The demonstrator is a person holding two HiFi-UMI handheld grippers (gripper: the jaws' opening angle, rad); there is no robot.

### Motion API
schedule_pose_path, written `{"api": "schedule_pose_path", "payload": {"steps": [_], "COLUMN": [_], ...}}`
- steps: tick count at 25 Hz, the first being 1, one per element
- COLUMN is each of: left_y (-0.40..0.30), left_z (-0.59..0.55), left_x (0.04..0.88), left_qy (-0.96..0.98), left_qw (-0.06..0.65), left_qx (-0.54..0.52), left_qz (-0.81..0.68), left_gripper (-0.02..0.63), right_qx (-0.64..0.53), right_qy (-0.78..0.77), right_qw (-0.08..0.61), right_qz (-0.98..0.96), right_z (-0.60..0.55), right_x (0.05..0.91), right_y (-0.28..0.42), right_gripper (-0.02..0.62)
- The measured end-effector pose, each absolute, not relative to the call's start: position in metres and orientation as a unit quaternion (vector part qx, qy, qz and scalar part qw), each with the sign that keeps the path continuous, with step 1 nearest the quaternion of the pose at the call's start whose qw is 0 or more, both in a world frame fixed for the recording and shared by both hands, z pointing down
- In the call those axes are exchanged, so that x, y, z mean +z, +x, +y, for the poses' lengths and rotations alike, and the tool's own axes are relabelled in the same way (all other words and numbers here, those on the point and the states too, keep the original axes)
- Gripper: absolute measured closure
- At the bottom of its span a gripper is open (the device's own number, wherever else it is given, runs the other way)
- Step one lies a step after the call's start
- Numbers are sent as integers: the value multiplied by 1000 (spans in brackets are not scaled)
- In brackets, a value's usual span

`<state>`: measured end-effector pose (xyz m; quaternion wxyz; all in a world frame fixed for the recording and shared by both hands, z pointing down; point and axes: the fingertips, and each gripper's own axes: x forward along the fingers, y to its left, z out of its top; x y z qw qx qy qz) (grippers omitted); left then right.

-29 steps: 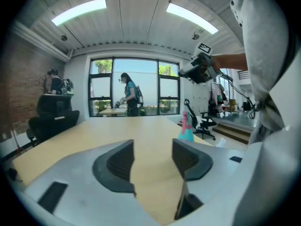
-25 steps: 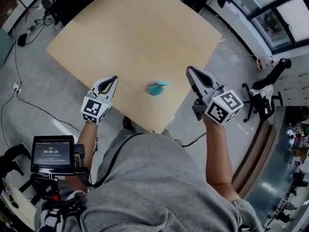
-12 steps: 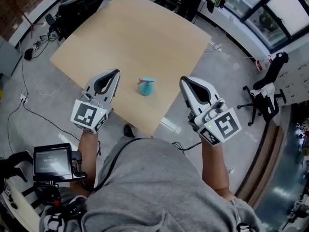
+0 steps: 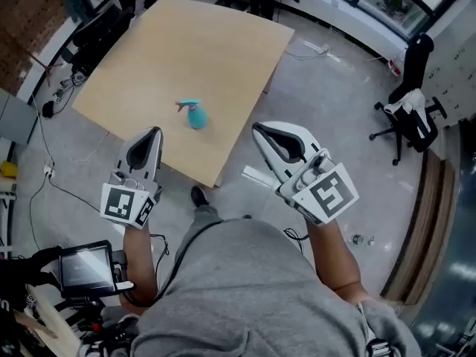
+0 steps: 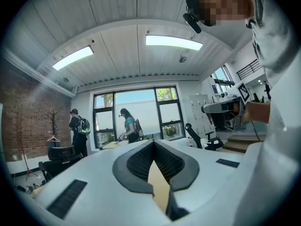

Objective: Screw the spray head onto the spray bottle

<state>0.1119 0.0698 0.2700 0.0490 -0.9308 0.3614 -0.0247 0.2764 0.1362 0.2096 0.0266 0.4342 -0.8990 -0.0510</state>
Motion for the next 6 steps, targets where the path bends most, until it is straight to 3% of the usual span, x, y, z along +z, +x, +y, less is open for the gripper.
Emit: {"api": "schedule_pose_path", "payload": {"steps": [6], "left_y": [119], "left_z": [131], "left_x": [266], "left_qy": [-925], "left_qw": [47], "left_qx": [-31], "left_qz": [375], "left_gripper": [601], "right_qx": [-52], "right_qy": [425], "right_qw": [17], "right_qz": [-903], "right_z": [187], "right_x": [206], "right_y": [291], "right_gripper": [589]}}
